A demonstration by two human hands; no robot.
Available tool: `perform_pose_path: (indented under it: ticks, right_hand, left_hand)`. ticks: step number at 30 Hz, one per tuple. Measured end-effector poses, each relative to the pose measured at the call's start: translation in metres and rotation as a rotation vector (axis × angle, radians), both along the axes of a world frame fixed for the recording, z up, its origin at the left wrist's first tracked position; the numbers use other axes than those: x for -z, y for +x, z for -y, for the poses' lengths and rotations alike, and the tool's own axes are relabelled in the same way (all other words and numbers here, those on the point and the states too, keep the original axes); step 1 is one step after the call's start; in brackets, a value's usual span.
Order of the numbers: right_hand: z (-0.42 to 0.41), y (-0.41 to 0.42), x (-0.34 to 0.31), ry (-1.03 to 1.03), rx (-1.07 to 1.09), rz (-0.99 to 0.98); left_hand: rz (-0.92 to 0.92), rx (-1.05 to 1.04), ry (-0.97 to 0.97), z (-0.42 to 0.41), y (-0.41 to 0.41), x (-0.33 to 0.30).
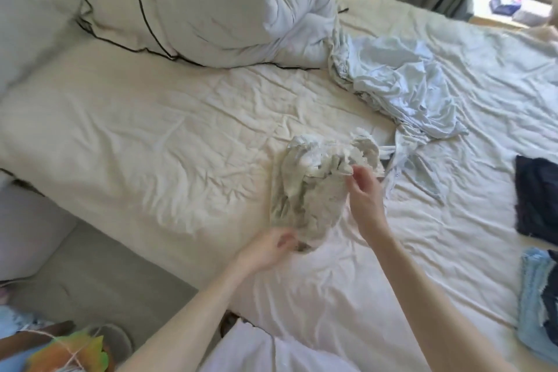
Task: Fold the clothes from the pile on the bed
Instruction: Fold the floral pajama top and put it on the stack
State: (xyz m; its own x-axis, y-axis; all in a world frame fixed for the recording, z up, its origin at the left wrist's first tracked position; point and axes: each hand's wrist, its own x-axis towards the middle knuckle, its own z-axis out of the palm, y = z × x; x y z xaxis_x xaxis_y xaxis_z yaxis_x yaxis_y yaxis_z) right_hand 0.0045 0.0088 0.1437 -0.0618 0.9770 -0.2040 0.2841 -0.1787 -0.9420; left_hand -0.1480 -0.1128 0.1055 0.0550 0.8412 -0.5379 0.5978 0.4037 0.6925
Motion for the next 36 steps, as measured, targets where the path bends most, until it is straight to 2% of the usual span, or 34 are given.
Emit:
perform_pose_path:
  ticks: [3, 5, 9, 13, 17, 19, 21, 23, 25, 27, 31, 34, 36]
  right_hand:
    - [0.005, -0.025, -0.069, 0.117, -0.185, -0.116]
    - [0.009, -0.043, -0.114, 0.164, -0.310, -0.215]
    - [0.016, -0.074, -0.191, 0.149, -0.586, -0.397]
    - [0.025, -0.107, -0.242, 0.055, -0.765, -0.601]
    - [0.033, -0.133, -0.263, -0.021, -0.840, -0.725]
    - [0.034, -0.141, -0.267, -0.047, -0.859, -0.753]
    - [0.034, -0.147, -0.270, -0.067, -0.855, -0.768]
    - [0.033, -0.153, -0.272, -0.082, -0.855, -0.768]
    - [0.031, -0.156, -0.269, -0.090, -0.871, -0.753]
    - [0.028, -0.158, -0.262, -0.102, -0.875, -0.727]
    - [0.021, -0.155, -0.241, -0.081, -0.797, -0.546]
    - [0.014, -0.153, -0.225, -0.061, -0.724, -0.433]
    - [0.013, -0.151, -0.219, -0.032, -0.696, -0.419]
  left_hand:
    - [0.068, -0.314, 0.216, -0.013, -0.037, -0.065]
    - [0.050, -0.457, 0.380, -0.017, -0.067, -0.107]
    - [-0.049, -0.528, 0.595, -0.008, -0.130, -0.184]
    - [-0.087, -0.435, 0.570, 0.020, -0.164, -0.225]
    - [0.084, -0.440, 0.470, 0.053, -0.174, -0.228]
    - [0.125, -0.512, 0.420, 0.067, -0.181, -0.224]
    - [0.271, -0.628, 0.362, 0.080, -0.183, -0.222]
    - [0.375, -0.713, 0.400, 0.088, -0.180, -0.221]
    - [0.293, -0.762, 0.500, 0.094, -0.178, -0.223]
    - [0.149, -0.749, 0.600, 0.098, -0.184, -0.230]
    - [0.026, -0.584, 0.656, 0.098, -0.203, -0.270]
    - [-0.083, -0.400, 0.597, 0.091, -0.210, -0.299]
    - [-0.127, -0.252, 0.476, 0.088, -0.208, -0.305]
